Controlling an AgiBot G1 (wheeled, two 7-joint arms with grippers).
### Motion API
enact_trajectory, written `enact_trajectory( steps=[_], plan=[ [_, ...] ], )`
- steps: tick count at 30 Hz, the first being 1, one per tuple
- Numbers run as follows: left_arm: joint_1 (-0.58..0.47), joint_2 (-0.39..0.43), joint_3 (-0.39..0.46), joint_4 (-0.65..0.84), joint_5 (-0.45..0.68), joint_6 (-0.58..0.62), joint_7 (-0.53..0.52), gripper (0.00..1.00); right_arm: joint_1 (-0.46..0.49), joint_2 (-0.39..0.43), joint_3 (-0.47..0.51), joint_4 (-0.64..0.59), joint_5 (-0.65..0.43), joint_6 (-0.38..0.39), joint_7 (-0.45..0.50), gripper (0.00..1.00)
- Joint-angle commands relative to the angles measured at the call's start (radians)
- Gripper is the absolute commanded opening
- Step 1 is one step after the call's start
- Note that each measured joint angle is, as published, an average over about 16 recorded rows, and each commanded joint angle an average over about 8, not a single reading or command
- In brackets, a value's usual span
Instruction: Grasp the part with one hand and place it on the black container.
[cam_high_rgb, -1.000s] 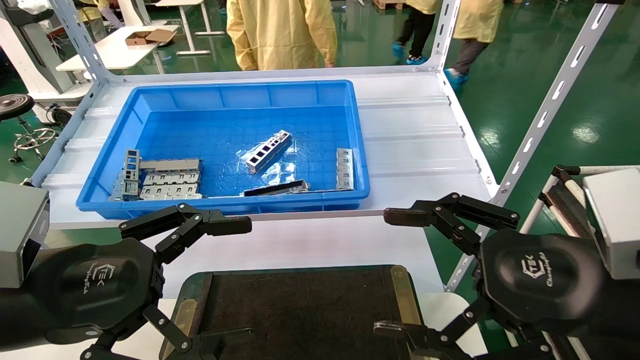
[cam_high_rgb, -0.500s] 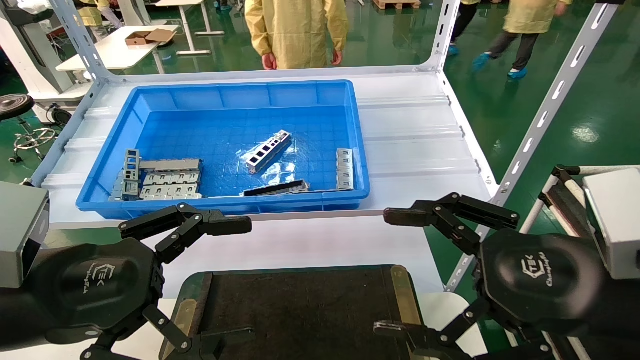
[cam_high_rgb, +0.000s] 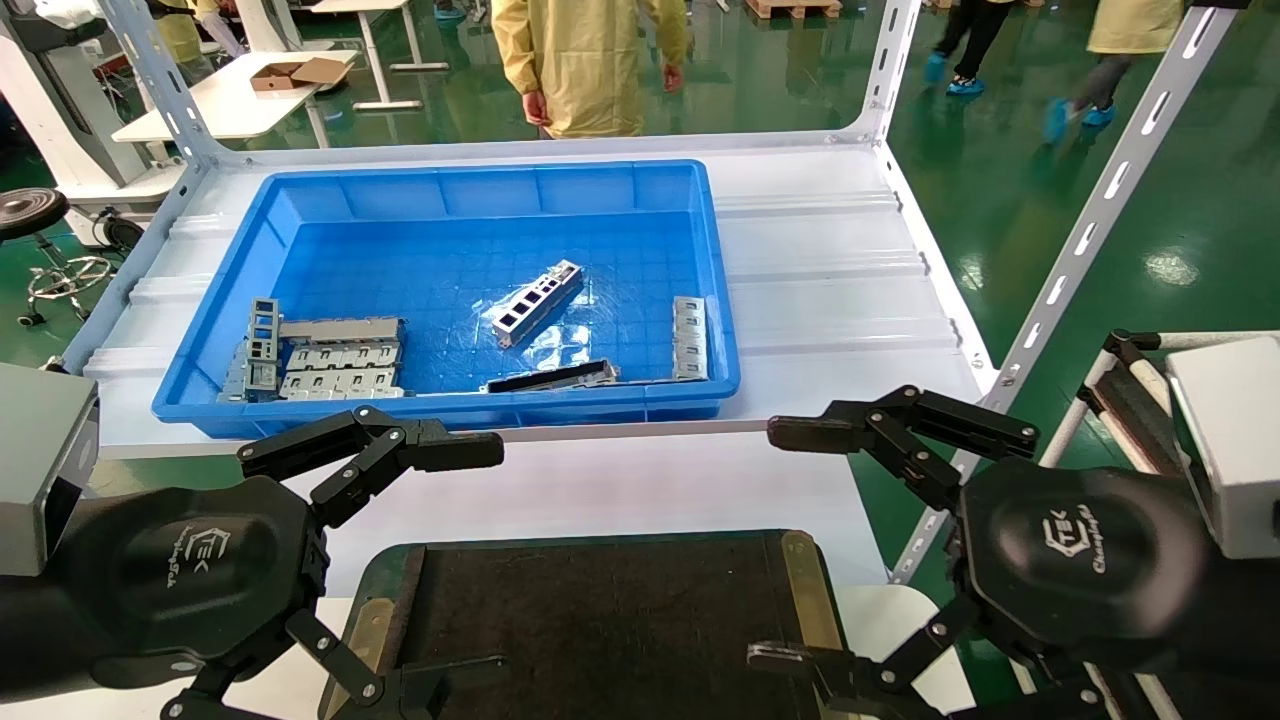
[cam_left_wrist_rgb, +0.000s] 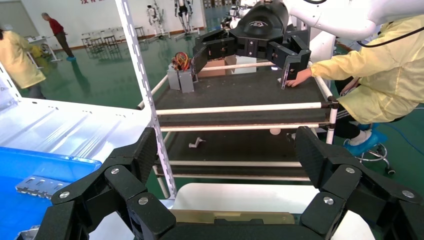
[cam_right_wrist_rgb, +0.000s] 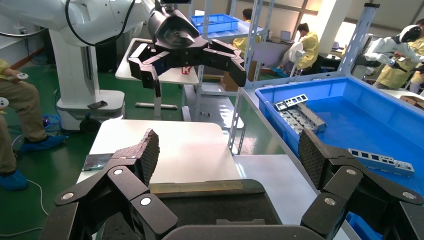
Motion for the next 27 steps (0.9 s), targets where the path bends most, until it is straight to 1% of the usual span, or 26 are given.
enact_trajectory(
  steps=[1,12,18,22,27],
  plan=[
    [0.000,0.000,0.000,0.000,0.000,0.000,0.000,1.00,0.000,0.000,0.000,0.000,0.000,0.000,0.000,1.00],
    [-0.001,0.001,0.000,0.000,0.000,-0.002,0.000,1.00,0.000,0.000,0.000,0.000,0.000,0.000,0.000,1.00],
    [-0.007,0.013,0.002,-0.002,0.002,-0.021,-0.011,1.00,0.000,0.000,0.000,0.000,0.000,0.000,0.000,1.00],
    [-0.015,0.026,0.010,-0.002,0.023,-0.053,-0.020,1.00,0.000,0.000,0.000,-0.001,0.000,0.000,0.000,1.00],
    [-0.029,0.044,0.026,0.001,0.077,-0.109,-0.026,1.00,0.000,0.000,0.000,-0.001,0.000,0.000,0.000,1.00]
  ],
)
